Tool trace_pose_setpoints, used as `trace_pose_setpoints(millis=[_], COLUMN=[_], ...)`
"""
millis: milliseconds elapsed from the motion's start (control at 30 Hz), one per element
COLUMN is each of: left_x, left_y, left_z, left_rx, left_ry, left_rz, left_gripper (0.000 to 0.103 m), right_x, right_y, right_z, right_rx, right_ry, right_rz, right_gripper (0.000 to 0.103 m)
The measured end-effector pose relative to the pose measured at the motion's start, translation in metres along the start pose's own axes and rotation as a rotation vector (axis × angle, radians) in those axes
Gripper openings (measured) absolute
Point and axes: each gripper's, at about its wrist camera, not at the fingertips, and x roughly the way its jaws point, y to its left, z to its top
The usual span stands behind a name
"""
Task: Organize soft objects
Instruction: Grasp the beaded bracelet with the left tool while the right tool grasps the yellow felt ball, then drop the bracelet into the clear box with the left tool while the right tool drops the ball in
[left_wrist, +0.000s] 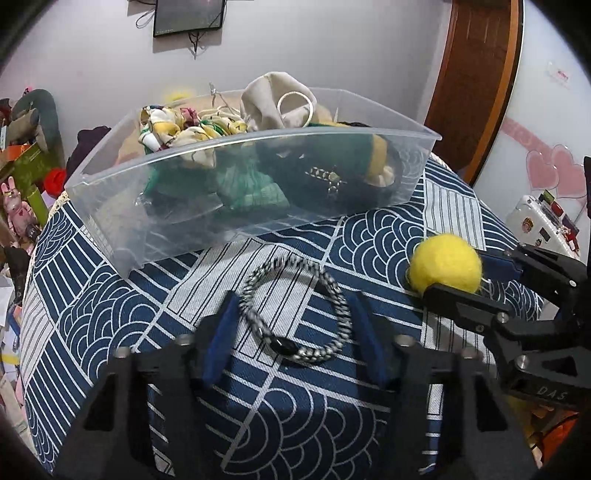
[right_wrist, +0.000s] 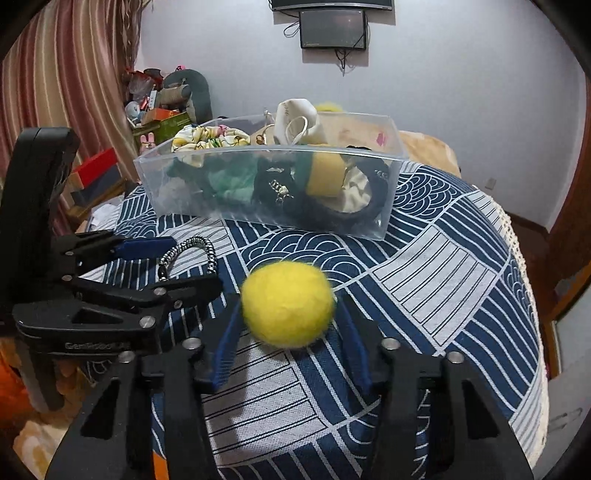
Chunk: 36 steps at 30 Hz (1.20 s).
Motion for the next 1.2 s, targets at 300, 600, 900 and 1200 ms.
trace_pose_setpoints(millis=[300, 600, 900, 1200], left_x=[-0.019, -0.049, -0.073, -0.068], left_y=[0.019, 0.025, 0.029, 0.031], left_z=[0.004, 0.020, 0.045, 0.072], left_rx=[-0.042, -0.032, -0.033, -0.021], left_ry=[-0.030, -0.126, -0.219, -0.239], left_rz=[-0.038, -0.010, 0.014, 0.010], left_gripper=[0.011, 0.011, 0.011, 0.011], right_x=[-0.013, -0.026, -0.040, -0.044], right_y=[-0.001, -0.003, -0.004, -0.004], right_z=[0.002, 0.016, 0.041, 0.066], right_rx=[0.007, 0.006, 0.001, -0.027], right_ry=[-0.053, -0.098, -0.188, -0.265], right_rz=[-0.022, -0.043, -0.064, -0.105], right_gripper=[0.042, 0.042, 0.042, 0.042])
